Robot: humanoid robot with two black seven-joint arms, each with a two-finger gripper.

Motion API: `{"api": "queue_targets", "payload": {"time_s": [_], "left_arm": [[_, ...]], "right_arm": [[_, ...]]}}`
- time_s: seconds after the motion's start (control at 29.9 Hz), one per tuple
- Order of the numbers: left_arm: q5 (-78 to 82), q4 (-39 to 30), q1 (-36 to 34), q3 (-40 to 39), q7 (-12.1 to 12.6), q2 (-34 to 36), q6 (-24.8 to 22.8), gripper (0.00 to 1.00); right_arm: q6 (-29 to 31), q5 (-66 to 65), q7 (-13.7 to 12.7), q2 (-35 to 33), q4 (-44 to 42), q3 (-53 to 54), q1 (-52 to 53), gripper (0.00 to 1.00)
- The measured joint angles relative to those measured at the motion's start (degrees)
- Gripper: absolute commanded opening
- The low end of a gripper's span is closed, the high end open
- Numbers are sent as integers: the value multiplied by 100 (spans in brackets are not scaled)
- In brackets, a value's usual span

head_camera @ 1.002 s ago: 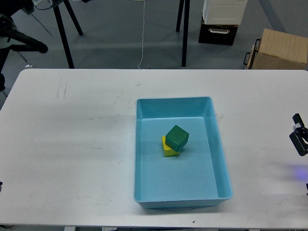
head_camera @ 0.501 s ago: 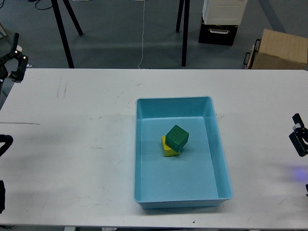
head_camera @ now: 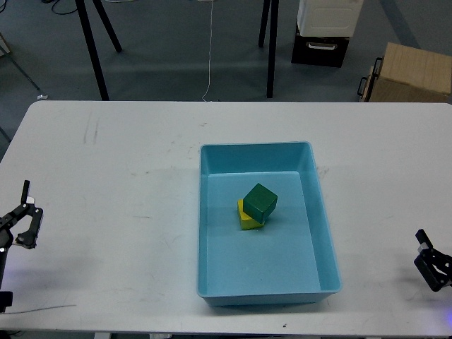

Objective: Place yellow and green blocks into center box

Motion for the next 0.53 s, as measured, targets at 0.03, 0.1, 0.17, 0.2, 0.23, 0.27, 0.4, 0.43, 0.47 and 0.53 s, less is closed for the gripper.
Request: {"api": "queue_targets", "payload": {"time_s": [0.03,0.1,0.17,0.2,0.23,0.27,0.4,0.43,0.47,0.53], "left_arm": [[-28,-7,85,159,-11,0,0,100],[-59,-25,169,388,-19,0,0,100],[-63,-28,189,645,-21,1,0,100],[-63,-29,191,793,-21,1,0,100],[-63,-30,192,916,-21,1,0,100],[-64,-30,195,1051,-23,1,0,100],[-63,-27,202,1472,-117,1,0,100],[-62,-17,202,1518,-167,1,0,100],[-60,-9,202,1542,-209,1,0,100],[-60,-3,199,1568,-278,1,0,100]], "right_arm": [[0,-2,1,1,46,-6,-31,99],[0,-5,2,2,151,-7,-67,99],[0,-7,3,-6,281,22,-84,99],[0,-7,6,-18,330,42,-87,99],[0,-7,9,-31,369,64,-91,99],[0,-8,10,-41,391,80,-93,99],[0,-7,24,-56,413,114,-94,99],[0,-8,31,-56,418,116,-94,99],[0,-8,39,-45,423,121,-94,99],[0,-8,50,-15,424,125,-94,99]]}}
